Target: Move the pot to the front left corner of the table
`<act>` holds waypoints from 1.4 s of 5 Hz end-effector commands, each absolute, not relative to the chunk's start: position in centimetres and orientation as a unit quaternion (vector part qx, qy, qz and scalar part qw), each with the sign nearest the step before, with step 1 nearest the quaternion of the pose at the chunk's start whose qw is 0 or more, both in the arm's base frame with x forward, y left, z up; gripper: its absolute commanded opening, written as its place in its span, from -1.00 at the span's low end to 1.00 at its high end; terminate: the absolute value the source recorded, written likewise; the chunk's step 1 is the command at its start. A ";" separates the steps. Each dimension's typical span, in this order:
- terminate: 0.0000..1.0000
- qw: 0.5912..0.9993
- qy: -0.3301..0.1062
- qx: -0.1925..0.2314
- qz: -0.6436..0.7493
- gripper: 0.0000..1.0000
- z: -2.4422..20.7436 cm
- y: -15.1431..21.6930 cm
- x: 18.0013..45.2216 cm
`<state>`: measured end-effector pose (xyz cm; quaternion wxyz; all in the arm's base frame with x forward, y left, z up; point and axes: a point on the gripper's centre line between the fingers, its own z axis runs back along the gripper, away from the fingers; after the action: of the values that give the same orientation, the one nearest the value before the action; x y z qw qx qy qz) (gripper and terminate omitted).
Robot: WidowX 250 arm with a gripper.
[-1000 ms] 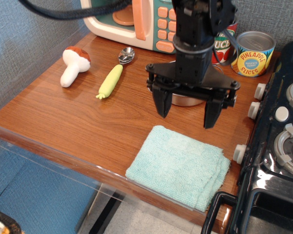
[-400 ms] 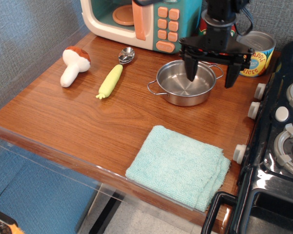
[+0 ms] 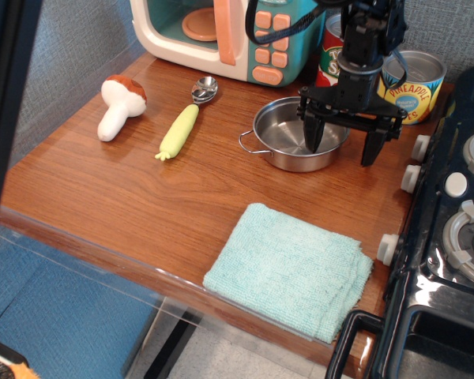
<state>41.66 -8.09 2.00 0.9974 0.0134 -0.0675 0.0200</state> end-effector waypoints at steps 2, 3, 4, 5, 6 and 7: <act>-1.00 0.996 -0.086 0.018 0.026 -1.00 3.6 -7.6 41.1; -1.00 0.994 -0.104 0.010 0.038 -1.00 5.5 -7.6 41.1; -1.00 0.991 -0.121 0.011 0.050 -1.00 8.1 -7.3 40.2; -1.00 0.987 -0.138 0.019 0.078 -1.00 11.9 -5.1 37.1; -1.00 0.985 -0.116 0.040 0.120 -1.00 12.5 -0.5 32.2; -1.00 0.983 -0.077 0.056 0.159 -1.00 10.2 4.1 27.5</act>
<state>27.07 4.54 8.47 0.9839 0.0559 -0.0465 0.1632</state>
